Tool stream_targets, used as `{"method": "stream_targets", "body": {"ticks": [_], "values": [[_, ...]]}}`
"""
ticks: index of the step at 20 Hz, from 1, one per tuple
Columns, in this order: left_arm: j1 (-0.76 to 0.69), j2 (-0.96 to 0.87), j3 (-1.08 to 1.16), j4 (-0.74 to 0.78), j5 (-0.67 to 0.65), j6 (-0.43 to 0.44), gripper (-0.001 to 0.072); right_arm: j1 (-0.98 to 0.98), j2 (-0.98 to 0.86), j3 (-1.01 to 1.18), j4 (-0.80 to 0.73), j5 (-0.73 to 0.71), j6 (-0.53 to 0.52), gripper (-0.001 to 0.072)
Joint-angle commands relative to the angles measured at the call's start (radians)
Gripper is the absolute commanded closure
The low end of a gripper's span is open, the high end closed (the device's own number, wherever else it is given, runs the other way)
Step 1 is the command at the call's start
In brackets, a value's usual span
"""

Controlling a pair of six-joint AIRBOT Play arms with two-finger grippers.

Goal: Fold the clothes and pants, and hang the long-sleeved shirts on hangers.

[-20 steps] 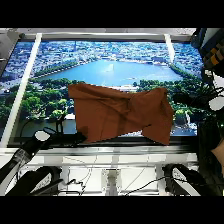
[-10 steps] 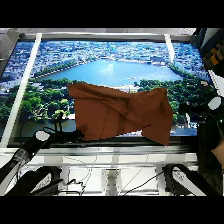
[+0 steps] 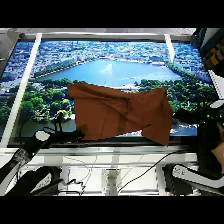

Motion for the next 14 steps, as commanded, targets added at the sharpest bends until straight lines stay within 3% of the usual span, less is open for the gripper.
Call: {"method": "stream_targets", "body": {"ticks": [1,7,10,11,14], "values": [[-0.001,-0.001,0.001,-0.023,-0.001,0.0,0.069,-0.014,-0.084,0.001,0.1,-0.042,-0.079,0.0233],[-0.001,-0.001,0.001,-0.034,0.0,0.0,0.069,-0.014,-0.159,0.053,0.185,-0.121,-0.088,0.0263],[-0.001,-0.001,0.001,-0.035,0.0,0.0,0.069,-0.013,-0.196,0.056,0.255,-0.097,-0.088,0.0344],[-0.001,-0.001,0.001,-0.035,0.0,0.0,0.069,-0.013,-0.198,0.056,0.259,-0.068,-0.091,0.0389],[-0.001,0.001,0.007,-0.035,-0.002,0.0,0.069,-0.013,-0.196,0.056,0.253,-0.011,-0.091,0.0678]]}}
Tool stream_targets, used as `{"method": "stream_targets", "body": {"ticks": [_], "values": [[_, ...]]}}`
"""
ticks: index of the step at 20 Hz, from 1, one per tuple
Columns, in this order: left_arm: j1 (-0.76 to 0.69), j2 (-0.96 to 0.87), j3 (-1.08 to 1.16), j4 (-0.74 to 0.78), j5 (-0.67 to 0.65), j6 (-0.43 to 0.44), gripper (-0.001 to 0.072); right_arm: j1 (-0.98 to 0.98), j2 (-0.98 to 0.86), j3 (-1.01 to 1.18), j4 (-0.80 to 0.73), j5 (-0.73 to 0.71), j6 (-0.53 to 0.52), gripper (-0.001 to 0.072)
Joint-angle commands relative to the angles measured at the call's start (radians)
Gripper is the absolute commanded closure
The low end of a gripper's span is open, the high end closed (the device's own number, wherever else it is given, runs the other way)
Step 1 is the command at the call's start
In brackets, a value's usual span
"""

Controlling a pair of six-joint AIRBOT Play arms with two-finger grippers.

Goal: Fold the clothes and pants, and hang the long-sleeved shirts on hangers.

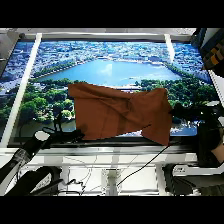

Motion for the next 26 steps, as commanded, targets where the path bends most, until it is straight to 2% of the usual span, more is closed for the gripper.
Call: {"method": "stream_targets", "body": {"ticks": [1,5,11,12,15,20,26], "values": [[-0.001,0.001,0.019,-0.003,-0.004,0.0,0.069,0.0,-0.003,0.004,0.029,0.082,-0.004,0.0693],[-0.001,0.001,0.177,0.031,-0.005,0.001,0.0691,0.0,0.072,0.069,0.043,0.192,-0.062,0.0695],[0.045,0.055,0.658,0.33,0.013,0.0,0.0691,0.0,0.314,0.295,0.152,0.231,-0.075,0.0694],[0.077,0.076,0.736,0.374,0.043,0.0,0.0691,0.0,0.358,0.332,0.157,0.232,-0.082,0.0694],[0.178,0.143,0.894,0.377,0.193,0.0,0.0691,0.0,0.484,0.412,0.214,0.23,-0.082,0.0694],[0.233,0.312,0.972,0.377,0.472,0.0,0.0691,0.0,0.695,0.531,0.341,0.193,-0.081,0.0694],[0.233,0.484,0.972,0.378,0.478,0.0,0.0692,0.0,0.896,0.626,0.339,0.133,-0.034,0.0694]]}}
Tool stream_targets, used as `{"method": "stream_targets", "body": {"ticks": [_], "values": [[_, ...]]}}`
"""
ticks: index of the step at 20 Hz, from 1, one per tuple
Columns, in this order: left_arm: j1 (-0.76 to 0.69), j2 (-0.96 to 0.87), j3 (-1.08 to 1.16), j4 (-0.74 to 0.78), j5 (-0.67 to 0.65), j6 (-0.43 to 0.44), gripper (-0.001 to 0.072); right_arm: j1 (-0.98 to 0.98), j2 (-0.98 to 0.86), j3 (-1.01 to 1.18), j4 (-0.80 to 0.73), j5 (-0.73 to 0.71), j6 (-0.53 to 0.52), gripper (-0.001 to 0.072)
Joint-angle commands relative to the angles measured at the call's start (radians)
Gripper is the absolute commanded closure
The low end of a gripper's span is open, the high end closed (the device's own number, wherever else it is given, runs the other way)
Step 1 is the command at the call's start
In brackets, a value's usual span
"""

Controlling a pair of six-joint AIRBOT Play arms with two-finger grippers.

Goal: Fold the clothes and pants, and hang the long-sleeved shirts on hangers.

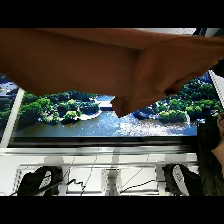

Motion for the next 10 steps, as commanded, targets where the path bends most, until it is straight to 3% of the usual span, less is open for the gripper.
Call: {"method": "stream_targets", "body": {"ticks": [1,4,7,10], "values": [[0.004,0.1,0.008,0.002,0.031,0.0,0.0691,0.0,0.121,0.057,0.014,-0.041,0.037,0.0694],[0.004,0.174,0.008,0.002,0.034,0.0,0.0692,0.0,0.192,0.13,-0.01,-0.119,0.045,0.0694],[0.004,0.225,0.008,0.001,0.03,-0.001,0.0692,0.0,0.2,0.253,-0.162,-0.251,0.045,0.0694],[0.004,0.222,0.007,0.002,-0.093,-0.039,0.0692,0.0,0.18,0.272,-0.303,-0.252,0.063,0.0695]]}}
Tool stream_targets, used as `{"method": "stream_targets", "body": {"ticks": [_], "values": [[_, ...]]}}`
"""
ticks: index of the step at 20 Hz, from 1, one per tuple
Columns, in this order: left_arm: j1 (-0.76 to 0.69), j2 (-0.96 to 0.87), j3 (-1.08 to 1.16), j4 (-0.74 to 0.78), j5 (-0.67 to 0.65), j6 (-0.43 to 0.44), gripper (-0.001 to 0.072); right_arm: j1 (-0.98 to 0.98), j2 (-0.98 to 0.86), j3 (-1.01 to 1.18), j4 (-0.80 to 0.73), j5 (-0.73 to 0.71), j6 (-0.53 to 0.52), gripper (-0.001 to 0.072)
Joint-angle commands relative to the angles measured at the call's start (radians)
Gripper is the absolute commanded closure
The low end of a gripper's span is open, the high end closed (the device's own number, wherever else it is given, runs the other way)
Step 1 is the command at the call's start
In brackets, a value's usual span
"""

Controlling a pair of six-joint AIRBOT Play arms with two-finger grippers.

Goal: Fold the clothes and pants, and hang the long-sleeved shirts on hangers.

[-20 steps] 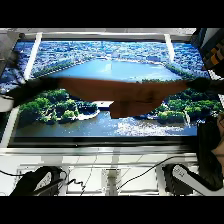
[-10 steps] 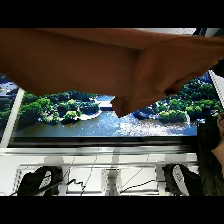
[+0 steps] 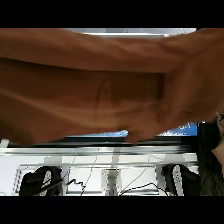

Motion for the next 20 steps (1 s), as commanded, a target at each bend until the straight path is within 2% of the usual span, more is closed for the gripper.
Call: {"method": "stream_targets", "body": {"ticks": [1,3,5,7,9,12,14,15,17,18,20], "values": [[0.001,0.0,-0.001,0.001,-0.174,-0.033,0.0692,0.0,-0.023,0.026,-0.149,0.008,0.036,0.0695],[0.001,-0.063,-0.003,0.006,-0.329,-0.032,0.0692,0.0,-0.075,-0.023,-0.138,0.112,0.109,0.0695],[0.001,-0.165,-0.003,0.056,-0.416,-0.032,0.0692,0.0,-0.158,-0.077,-0.092,0.265,0.191,0.0695],[0.001,-0.291,-0.003,0.102,-0.435,-0.032,0.0692,0.001,-0.254,-0.13,0.019,0.351,0.194,0.0695],[-0.005,-0.424,-0.003,0.099,-0.43,-0.032,0.0692,0.018,-0.358,-0.175,0.115,0.357,0.19,0.0695],[-0.028,-0.614,-0.003,0.087,-0.402,-0.027,0.0691,0.156,-0.515,-0.217,0.103,0.292,0.114,0.0694],[-0.044,-0.74,-0.003,0.087,-0.401,-0.013,0.0691,0.291,-0.64,-0.22,0.043,0.235,0.113,0.0694],[-0.05,-0.802,-0.003,0.087,-0.391,0.023,0.0691,0.352,-0.698,-0.22,-0.013,0.183,0.113,0.0694],[-0.053,-0.911,-0.003,0.087,-0.294,0.12,0.0691,0.454,-0.813,-0.22,-0.186,0.012,0.116,0.0694],[-0.052,-0.957,-0.003,0.087,-0.222,0.129,0.0691,0.486,-0.87,-0.22,-0.256,-0.088,0.138,0.0694],[-0.053,-1.041,-0.003,0.085,-0.076,0.129,0.0691,0.51,-0.974,-0.22,-0.277,-0.254,0.152,0.0694]]}}
